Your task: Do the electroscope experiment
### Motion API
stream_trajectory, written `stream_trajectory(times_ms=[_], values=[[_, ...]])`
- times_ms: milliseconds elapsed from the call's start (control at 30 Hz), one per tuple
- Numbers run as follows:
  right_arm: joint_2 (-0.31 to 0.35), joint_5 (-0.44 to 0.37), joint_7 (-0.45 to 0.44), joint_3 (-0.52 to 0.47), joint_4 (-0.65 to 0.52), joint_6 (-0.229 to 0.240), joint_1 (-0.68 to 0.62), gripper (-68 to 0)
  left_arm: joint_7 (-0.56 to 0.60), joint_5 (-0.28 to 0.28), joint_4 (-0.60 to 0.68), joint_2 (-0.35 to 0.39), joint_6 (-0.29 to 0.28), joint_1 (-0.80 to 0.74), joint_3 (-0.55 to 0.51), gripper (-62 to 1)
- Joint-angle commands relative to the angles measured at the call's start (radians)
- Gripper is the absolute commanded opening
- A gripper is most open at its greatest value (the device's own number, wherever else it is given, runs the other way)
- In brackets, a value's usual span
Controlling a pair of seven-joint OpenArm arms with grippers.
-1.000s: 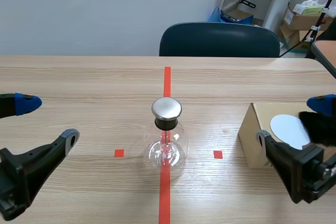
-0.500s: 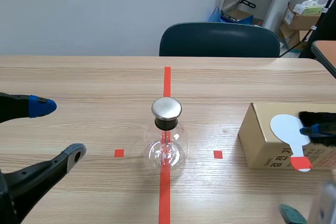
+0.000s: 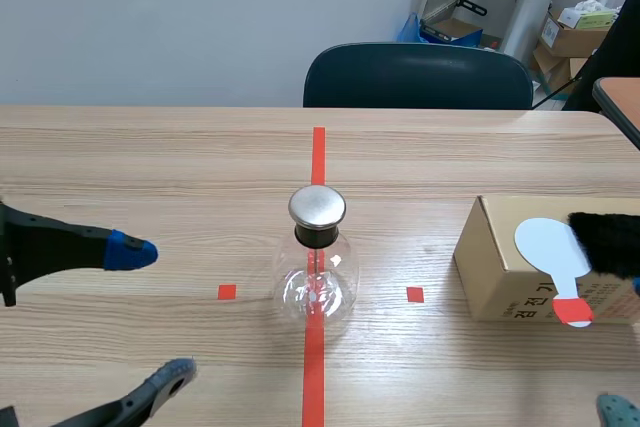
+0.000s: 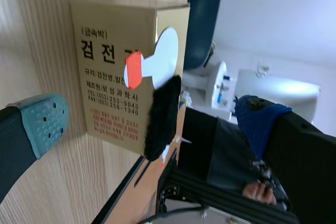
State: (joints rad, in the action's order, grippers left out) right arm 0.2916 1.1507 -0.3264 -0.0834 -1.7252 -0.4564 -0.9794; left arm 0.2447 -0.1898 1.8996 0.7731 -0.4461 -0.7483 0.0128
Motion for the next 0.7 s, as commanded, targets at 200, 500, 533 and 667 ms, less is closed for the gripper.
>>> stream_trajectory(times_ms=[200,500,533,667], values=[[0.015,0.036,0.135,0.105,0.134,-0.163,0.146,0.4,0.065,-0.007,0.026,0.047,0.001,0.0,0.0,-10.1],[0.013,0.083,0.283,0.211,0.281,-0.235,0.286,0.4,0.142,0.04,0.026,0.112,-0.007,0.0,0.0,-10.1],[0.013,0.086,0.29,0.215,0.296,-0.235,0.3,0.4,0.15,0.047,0.026,0.116,-0.008,0.0,0.0,-10.1],[0.013,0.117,0.319,0.228,0.351,-0.235,0.347,0.4,0.166,0.061,0.026,0.133,-0.015,0.0,0.0,-10.1]])
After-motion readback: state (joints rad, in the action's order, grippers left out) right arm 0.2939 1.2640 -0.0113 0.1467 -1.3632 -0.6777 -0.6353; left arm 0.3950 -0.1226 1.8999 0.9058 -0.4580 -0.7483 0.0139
